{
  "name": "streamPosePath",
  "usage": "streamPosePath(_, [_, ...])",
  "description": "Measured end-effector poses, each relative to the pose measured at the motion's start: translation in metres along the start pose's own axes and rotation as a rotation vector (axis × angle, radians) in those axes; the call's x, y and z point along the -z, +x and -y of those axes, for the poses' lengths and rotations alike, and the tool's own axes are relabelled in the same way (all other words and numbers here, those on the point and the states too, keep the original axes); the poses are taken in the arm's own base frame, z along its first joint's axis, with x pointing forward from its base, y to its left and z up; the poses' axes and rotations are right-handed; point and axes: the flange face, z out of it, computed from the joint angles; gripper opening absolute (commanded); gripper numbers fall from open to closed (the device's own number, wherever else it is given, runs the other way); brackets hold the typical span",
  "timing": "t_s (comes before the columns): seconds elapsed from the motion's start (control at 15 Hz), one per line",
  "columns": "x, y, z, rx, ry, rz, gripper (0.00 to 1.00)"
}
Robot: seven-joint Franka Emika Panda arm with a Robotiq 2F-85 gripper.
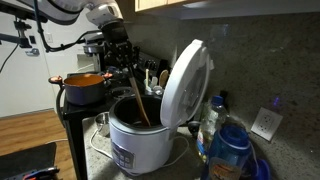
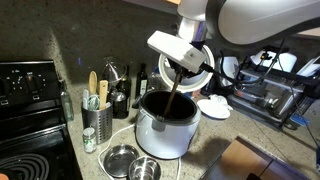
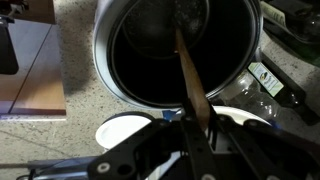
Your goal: Take a wooden spoon from the utensil holder, use it to mix in the rice cooker, put the spoon back in the holder, then close the rice cooker lid
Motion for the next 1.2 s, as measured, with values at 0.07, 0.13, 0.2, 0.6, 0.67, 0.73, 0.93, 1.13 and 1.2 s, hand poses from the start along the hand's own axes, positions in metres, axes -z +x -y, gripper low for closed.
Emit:
streamPosePath(0.07, [0.006,-0.001,-0.001,0.006,0.006,-0.01,0.04])
streamPosePath(0.13, [0.014,-0.003,-0.001,0.01,0.015,-0.018,0.04])
streamPosePath(0.2, [0.023,-0.005,-0.001,0.014,0.024,-0.025,0.04])
streamPosePath(0.6, [0.092,-0.014,0.006,0.041,0.085,-0.087,0.04])
streamPosePath(0.67, [0.105,-0.015,0.009,0.047,0.109,-0.103,0.04])
streamPosePath(0.73, [0.118,-0.016,0.012,0.055,0.136,-0.122,0.04])
streamPosePath(0.93, [0.153,-0.018,0.022,0.073,0.223,-0.168,0.04])
streamPosePath(1.13, [0.165,-0.023,0.035,0.094,0.311,-0.172,0.04])
streamPosePath(1.2, [0.161,-0.026,0.041,0.103,0.335,-0.162,0.04])
